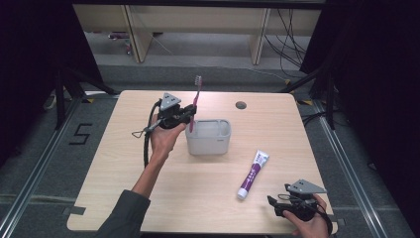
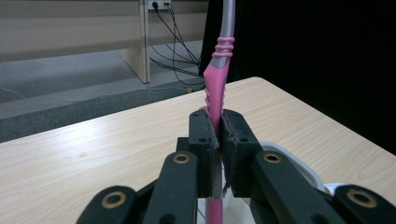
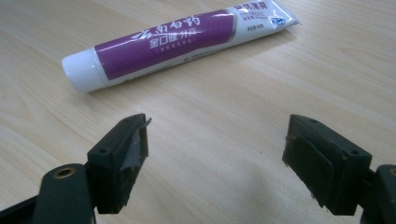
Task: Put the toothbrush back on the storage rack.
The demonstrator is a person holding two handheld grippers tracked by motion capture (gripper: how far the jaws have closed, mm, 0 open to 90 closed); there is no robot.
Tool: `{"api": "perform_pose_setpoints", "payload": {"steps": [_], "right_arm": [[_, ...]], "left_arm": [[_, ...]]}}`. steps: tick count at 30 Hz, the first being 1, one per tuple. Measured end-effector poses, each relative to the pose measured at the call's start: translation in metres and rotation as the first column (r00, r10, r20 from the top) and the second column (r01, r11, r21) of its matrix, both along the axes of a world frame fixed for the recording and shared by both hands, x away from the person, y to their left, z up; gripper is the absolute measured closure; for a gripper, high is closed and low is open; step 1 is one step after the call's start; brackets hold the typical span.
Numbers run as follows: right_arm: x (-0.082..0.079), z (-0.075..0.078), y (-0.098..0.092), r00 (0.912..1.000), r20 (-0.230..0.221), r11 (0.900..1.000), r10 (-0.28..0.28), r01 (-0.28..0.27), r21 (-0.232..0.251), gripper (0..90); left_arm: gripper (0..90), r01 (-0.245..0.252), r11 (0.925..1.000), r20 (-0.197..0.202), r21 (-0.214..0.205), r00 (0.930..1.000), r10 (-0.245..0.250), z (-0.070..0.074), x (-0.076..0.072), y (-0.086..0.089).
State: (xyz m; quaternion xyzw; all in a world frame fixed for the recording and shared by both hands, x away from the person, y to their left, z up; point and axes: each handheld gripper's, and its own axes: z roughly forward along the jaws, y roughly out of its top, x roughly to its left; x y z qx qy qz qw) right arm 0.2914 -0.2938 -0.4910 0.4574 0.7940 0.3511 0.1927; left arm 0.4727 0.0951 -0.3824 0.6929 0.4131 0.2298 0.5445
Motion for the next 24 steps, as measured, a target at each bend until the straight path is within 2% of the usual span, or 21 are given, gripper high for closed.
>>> {"api": "perform_pose_setpoints", "payload": {"steps": [1,5,8,9,14,15,23,24], "right_arm": [[-0.001,0.0,0.001,0.9999,-0.016,1.0,-0.003,0.003,0.009,22.4],[0.0,0.0,0.0,1.0,-0.006,1.0,0.007,-0.007,0.005,22.4],[0.0,-0.001,0.001,0.9997,-0.024,0.9999,0.003,-0.003,0.017,22.4],[0.0,0.0,0.0,1.0,-0.005,1.0,0.007,-0.007,0.004,22.4],[0.0,-0.001,0.0,1.0,-0.001,1.0,0.009,-0.009,-0.002,22.4],[0.0,0.0,0.001,0.9999,-0.011,0.9999,0.008,-0.008,0.008,22.4],[0.0,-0.001,0.0,0.9999,0.002,0.9999,0.012,-0.012,0.0,22.5],[0.002,-0.002,-0.001,0.9995,0.006,0.9994,0.032,-0.032,-0.01,22.5]], "left_arm": [[82.5,0.001,1.0,-0.004,0.001,1.0,-0.001,-0.001,0.001,0.0],[82.4,-0.001,1.0,-0.011,0.004,0.9999,0.001,-0.007,0.003,-0.002],[82.4,-0.013,0.9999,-0.013,-0.006,0.9998,0.013,-0.011,0.005,-0.001],[82.4,-0.015,0.9999,-0.01,-0.005,0.9998,0.015,-0.014,0.005,-0.001],[82.4,-0.031,0.9994,-0.012,-0.014,0.9995,0.031,-0.021,0.008,0.001],[82.4,-0.03,0.9995,-0.013,-0.012,0.9995,0.03,-0.022,0.008,0.001],[82.4,-0.036,0.9994,-0.032,-0.002,0.9988,0.036,-0.035,0.011,0.002],[82.4,-0.036,0.9993,-0.033,-0.006,0.9988,0.036,-0.036,0.011,0.002]]}}
